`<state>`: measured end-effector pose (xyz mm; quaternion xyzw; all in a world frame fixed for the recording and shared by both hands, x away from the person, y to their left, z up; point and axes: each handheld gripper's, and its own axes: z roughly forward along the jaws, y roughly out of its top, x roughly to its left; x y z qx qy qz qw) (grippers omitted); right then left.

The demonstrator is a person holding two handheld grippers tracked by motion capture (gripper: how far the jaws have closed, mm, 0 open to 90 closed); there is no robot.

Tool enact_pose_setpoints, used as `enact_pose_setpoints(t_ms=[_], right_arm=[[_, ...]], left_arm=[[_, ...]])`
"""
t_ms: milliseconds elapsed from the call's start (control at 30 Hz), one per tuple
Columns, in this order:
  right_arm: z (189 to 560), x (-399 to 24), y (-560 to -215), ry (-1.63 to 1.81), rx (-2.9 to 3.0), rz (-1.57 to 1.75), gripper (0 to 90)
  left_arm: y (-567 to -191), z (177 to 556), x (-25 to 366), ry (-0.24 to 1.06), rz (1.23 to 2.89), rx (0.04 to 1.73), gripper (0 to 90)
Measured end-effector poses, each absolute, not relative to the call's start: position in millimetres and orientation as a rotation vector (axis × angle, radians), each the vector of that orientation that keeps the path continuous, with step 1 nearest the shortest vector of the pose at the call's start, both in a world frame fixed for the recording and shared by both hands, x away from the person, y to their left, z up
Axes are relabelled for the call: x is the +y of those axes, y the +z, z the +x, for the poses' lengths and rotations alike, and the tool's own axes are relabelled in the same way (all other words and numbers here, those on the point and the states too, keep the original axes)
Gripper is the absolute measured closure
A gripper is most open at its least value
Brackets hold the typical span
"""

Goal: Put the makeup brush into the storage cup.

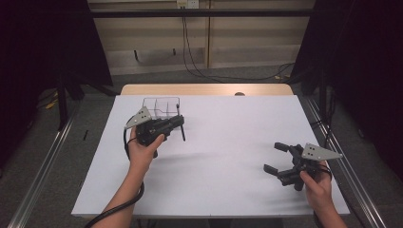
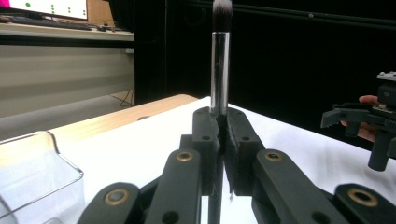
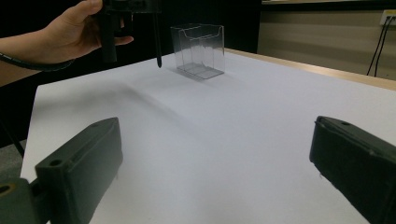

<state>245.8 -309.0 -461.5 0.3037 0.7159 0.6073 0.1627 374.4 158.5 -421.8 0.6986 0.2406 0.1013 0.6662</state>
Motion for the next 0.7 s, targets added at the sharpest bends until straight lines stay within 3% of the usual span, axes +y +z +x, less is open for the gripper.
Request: enact_pose_setpoints(t_ms=[700], right_arm=[[243,-313,-464,1.733,2.041,0.869,2.1]], left_arm=[[-416,385,170,0.275,1.596,0.578,83.9]])
